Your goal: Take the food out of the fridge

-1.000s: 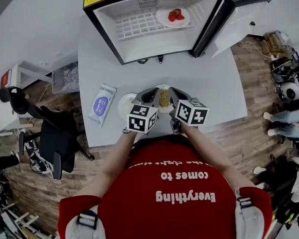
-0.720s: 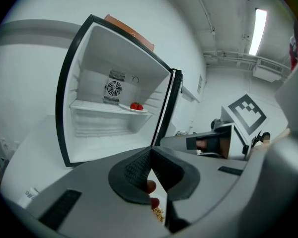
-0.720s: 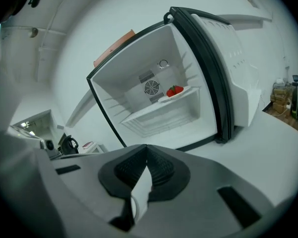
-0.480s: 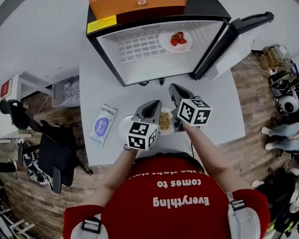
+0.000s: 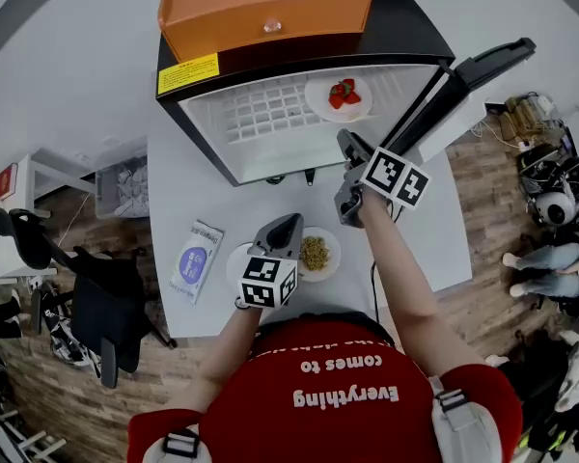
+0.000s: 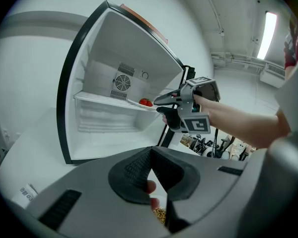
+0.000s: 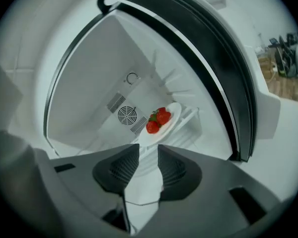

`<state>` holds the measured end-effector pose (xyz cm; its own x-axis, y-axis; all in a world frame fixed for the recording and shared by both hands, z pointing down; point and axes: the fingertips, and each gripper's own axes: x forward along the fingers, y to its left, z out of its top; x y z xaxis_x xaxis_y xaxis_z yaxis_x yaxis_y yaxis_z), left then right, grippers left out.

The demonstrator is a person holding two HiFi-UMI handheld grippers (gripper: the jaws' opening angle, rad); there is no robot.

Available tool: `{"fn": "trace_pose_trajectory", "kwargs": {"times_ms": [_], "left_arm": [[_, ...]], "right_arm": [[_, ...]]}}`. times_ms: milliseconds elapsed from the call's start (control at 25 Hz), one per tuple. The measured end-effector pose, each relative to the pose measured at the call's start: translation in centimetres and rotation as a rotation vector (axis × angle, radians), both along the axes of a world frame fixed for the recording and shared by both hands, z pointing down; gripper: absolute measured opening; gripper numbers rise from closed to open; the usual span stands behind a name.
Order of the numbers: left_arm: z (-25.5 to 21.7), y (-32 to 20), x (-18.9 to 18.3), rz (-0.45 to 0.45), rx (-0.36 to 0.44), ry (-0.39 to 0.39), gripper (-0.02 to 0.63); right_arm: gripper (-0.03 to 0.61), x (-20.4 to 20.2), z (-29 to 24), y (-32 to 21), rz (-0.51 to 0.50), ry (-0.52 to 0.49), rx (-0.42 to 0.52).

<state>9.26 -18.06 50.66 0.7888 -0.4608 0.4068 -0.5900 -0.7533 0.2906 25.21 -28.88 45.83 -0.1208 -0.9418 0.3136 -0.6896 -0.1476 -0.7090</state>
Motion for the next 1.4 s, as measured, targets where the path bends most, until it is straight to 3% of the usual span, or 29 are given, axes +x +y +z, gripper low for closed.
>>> {"fn": "trace_pose_trajectory", "kwargs": {"times_ms": [200, 400, 600, 760, 840, 960, 1400], "left_arm": [[0.8, -0.4, -0.4, 0.003, -0.007, -0.015, -0.002], [1.2, -0.8, -1.1, -0.01, -0.022, -0.021, -0.002], [1.4, -1.0, -1.0, -0.011, -0.027, -0.019, -0.002], [1.4, -0.8, -0.8, -0.002, -0.024, -0.023, -0.002], [1.2, -0.7, -0.8, -0.001, -0.019, -0.021, -0.002], [0.8, -0.7, -0.8, -0.002, -0.009, -0.012, -0.002], [-1.5, 0.8, -0.7, 0.018, 0.049, 0.016, -0.002]], "right_arm": [[0.121, 2.4, 1.3, -1.9, 0.1, -0.384, -0.004], [0.12, 3.4, 2.5, -3.2, 0.141, -0.574, 0.021], [0.078, 3.9, 3.4, -3.5, 0.187, -0.632, 0.012], [0.059, 3.8, 3.4, -3.3, 0.208, -0.727, 0.046], [0.022, 3.8, 3.1, -3.2, 0.206, -0.745, 0.07], [0.02, 4.2, 2.7, -2.8, 0.204, -0.773, 0.108], [0.02, 2.8, -0.2, 1.6, 0.106, -0.751, 0.222]]}}
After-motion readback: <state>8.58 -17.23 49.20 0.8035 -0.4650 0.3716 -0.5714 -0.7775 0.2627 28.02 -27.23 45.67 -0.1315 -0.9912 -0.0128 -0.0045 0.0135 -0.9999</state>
